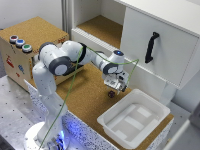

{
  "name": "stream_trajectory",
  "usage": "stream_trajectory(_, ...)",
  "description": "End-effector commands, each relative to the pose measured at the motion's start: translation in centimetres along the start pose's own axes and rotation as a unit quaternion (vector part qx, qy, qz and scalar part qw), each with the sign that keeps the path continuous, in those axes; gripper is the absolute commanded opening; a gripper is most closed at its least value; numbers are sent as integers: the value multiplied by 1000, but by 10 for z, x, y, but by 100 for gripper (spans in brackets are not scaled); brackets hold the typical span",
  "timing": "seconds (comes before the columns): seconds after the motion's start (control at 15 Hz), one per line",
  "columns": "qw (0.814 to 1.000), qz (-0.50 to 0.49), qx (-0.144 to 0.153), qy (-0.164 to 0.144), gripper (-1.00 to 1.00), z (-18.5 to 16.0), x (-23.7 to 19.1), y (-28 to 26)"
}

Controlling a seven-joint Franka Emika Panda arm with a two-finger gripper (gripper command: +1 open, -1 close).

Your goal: Grasp the drawer handle and close it

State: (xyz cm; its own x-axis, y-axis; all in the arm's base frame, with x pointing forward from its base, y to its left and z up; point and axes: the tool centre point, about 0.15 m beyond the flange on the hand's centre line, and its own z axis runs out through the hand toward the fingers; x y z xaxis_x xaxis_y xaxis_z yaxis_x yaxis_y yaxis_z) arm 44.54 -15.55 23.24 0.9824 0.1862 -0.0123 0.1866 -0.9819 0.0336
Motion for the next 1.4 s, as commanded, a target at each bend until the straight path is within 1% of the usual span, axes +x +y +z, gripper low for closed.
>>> stream_trajectory(0.0, 997, -40, -12, 72, 100, -50, -4, -3)
stream_trajectory(0.07, 995, -56, -6, 83, 100, -61, -7, -6)
stream_trajectory(0.13, 992, -77, 6, 104, 100, -74, -15, -12)
stream_trajectory(0.2, 989, -97, 12, 114, 100, -81, -22, -20)
stream_trajectory(0.27, 986, -110, 23, 121, 100, -90, -28, -26)
stream_trajectory(0.33, 983, -123, 22, 133, 100, -99, -35, -34)
stream_trajectory(0.47, 983, -122, 16, 140, 100, -107, -41, -42)
stream_trajectory(0.6, 984, -105, 0, 141, 100, -114, -47, -52)
stream_trajectory(0.73, 986, -99, 4, 130, 100, -114, -48, -73)
stream_trajectory(0.8, 988, -89, -1, 128, 100, -113, -48, -80)
stream_trajectory(0.87, 990, -73, 2, 120, 100, -108, -45, -93)
stream_trajectory(0.93, 992, -42, 16, 116, 100, -108, -42, -100)
stream_trajectory(1.0, 994, -18, 9, 110, 100, -108, -39, -107)
stream_trajectory(1.07, 994, 1, 0, 114, 100, -111, -38, -117)
stream_trajectory(1.13, 993, 21, 1, 114, 100, -110, -38, -124)
stream_trajectory(1.2, 993, 38, 10, 110, 100, -109, -40, -130)
stream_trajectory(1.33, 993, 57, 8, 108, 100, -110, -46, -149)
